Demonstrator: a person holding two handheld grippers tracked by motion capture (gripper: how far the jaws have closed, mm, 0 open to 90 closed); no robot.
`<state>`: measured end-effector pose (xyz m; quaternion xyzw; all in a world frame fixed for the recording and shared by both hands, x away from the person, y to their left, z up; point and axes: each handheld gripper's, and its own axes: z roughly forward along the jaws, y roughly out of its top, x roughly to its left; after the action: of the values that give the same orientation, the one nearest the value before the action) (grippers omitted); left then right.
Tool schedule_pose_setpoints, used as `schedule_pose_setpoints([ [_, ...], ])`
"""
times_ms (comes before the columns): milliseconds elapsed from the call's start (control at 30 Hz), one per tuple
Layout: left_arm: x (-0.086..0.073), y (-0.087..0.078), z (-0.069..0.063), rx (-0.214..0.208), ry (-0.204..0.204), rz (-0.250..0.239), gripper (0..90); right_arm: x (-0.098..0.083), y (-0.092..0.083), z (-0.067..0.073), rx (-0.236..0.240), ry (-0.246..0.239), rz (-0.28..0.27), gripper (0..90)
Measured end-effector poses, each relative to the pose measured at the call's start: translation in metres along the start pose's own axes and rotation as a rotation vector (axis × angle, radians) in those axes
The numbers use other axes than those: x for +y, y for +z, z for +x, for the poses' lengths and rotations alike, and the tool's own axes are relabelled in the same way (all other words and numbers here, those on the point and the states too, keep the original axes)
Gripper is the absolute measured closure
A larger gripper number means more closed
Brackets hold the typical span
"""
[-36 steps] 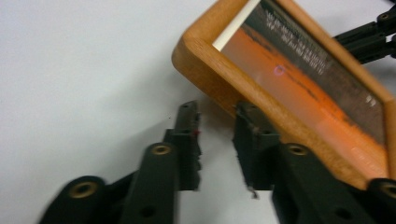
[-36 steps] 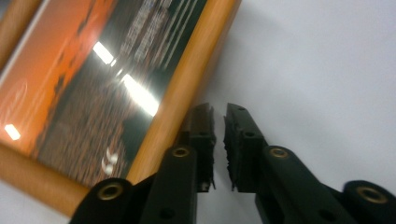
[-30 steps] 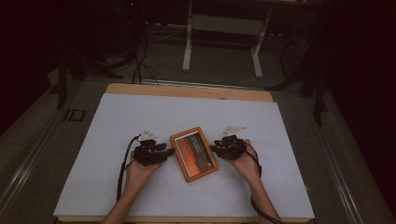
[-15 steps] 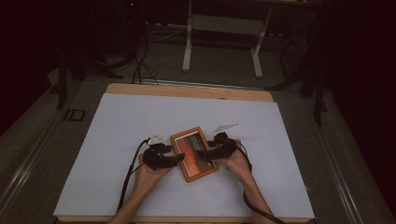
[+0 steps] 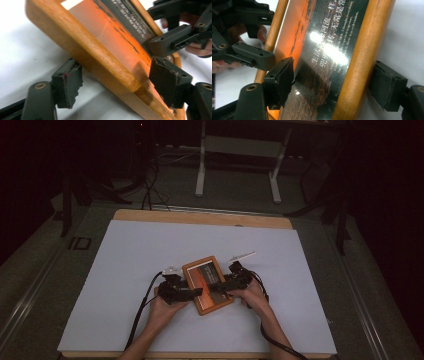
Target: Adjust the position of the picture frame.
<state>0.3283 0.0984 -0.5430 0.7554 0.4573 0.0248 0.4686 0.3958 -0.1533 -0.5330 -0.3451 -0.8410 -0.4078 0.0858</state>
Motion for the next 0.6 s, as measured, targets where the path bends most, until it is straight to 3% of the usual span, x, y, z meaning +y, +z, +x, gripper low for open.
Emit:
schedule_pose_setpoints([
  [233, 0.002, -0.006, 0.003, -0.021, -0.044, -0.018, 36.6, -0.004, -0.006, 0.000, -0.009, 0.022, -0.020, 31.6],
  [367, 0.005, -0.014, 0.004, -0.071, -0.057, -0.059, 48.0, -0.008, -0.019, 0.000, 0.003, 0.044, -0.064, 41.4],
  [600, 0.012, -0.025, -0.001, -0.131, -0.046, -0.083, 58.8, -0.015, -0.037, 0.005, 0.017, 0.061, -0.124, 51.0],
])
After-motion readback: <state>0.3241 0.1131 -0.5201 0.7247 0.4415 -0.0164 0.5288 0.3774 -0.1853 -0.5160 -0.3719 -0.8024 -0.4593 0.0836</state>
